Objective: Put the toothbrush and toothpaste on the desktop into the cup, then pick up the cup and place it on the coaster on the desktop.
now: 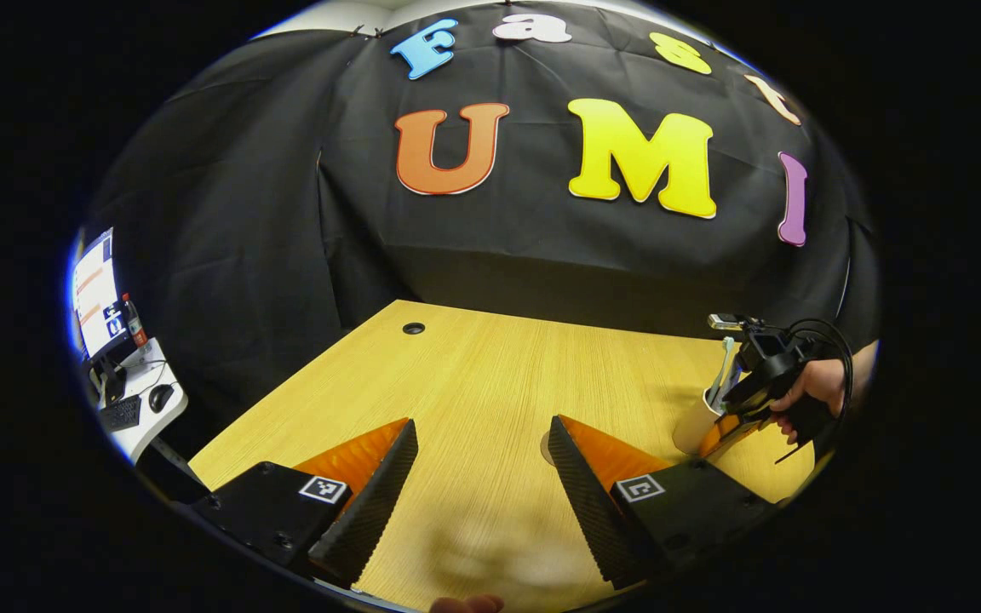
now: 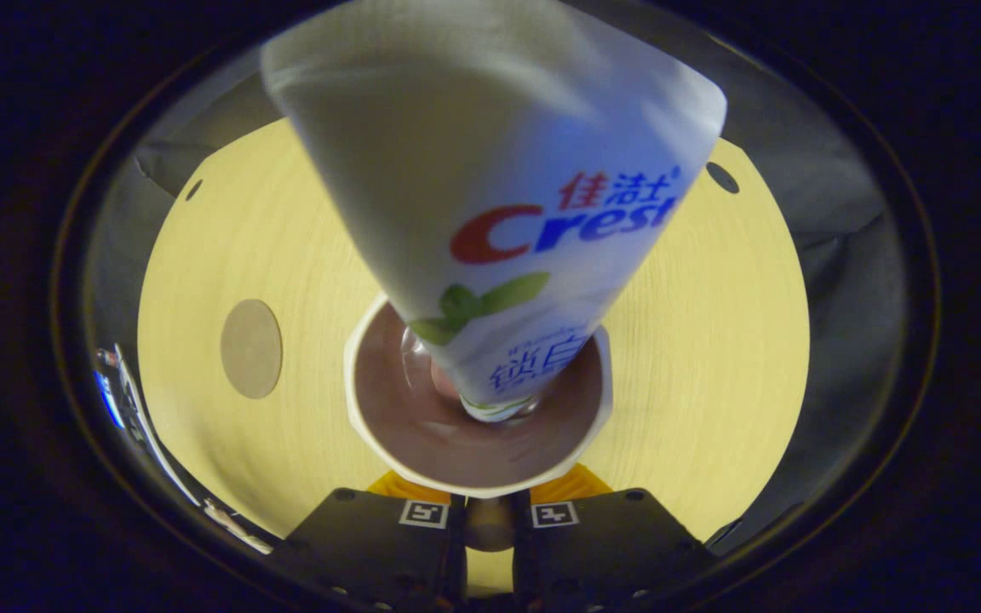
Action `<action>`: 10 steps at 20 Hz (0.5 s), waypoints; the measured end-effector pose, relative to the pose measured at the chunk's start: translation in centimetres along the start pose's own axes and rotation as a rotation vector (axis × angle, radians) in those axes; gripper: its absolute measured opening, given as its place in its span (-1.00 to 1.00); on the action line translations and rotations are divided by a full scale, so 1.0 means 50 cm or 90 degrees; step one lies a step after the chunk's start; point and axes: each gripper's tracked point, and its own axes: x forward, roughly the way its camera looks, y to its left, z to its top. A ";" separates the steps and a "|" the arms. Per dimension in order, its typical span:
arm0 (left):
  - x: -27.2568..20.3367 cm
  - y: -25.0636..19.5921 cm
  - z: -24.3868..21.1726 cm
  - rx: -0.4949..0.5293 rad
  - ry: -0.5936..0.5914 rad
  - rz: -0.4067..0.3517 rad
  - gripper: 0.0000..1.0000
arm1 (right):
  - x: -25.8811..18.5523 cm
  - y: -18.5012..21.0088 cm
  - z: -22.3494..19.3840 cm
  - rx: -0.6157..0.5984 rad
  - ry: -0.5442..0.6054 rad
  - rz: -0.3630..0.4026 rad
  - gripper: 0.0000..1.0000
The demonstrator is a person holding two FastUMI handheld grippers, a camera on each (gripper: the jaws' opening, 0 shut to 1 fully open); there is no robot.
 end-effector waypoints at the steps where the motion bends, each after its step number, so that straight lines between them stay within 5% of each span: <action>1: -0.003 0.005 -0.005 -0.003 0.001 0.001 0.96 | -0.004 -0.001 0.001 -0.003 -0.005 0.002 -0.60; 10: -0.049 0.102 -0.018 -0.026 -0.002 0.051 0.96 | -0.108 0.196 0.026 -0.124 -0.053 0.054 -0.60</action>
